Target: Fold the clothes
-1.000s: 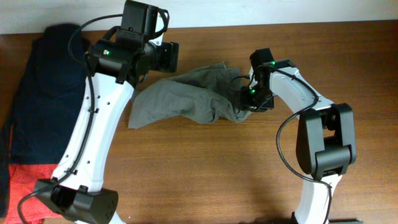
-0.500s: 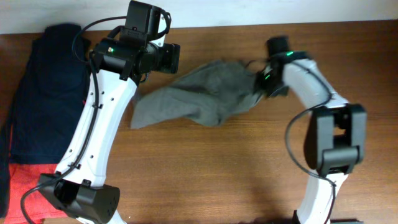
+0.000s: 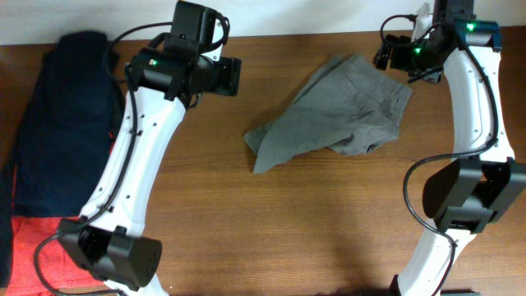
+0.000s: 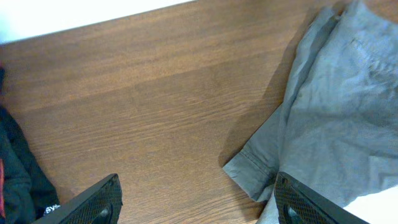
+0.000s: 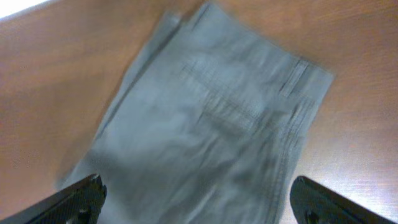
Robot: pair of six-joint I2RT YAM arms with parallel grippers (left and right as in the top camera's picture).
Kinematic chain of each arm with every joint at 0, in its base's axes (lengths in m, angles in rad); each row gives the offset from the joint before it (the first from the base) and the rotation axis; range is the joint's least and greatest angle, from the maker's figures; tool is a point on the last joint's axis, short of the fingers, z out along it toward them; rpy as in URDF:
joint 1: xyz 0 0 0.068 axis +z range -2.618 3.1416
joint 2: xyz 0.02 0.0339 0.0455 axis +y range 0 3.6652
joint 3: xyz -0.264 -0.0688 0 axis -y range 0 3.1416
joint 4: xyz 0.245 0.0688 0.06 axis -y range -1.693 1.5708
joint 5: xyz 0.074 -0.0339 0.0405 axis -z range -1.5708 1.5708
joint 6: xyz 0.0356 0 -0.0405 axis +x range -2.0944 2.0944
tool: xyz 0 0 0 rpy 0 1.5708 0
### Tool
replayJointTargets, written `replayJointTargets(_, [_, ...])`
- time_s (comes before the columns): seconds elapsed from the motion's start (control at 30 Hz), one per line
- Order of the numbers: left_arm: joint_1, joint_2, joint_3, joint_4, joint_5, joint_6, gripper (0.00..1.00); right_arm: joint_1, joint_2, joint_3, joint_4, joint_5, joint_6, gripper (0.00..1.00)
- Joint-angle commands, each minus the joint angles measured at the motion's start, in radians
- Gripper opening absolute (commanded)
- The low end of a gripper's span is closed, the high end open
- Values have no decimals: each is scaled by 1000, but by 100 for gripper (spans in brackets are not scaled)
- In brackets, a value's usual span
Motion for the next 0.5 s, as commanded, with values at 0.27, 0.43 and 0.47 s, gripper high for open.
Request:
replayJointTargets(0.27, [236,18,21,-57,188,2,78,342,-6,-62,-287,217,70,99])
replayJointTargets(0.43, [281,20,18,-90,189,25,78,426,-6,-230,-228,275,99,99])
replayJointTargets(0.47, [281,22,18,-93,190,36,78,436,-6,-261,-212,298,109,99])
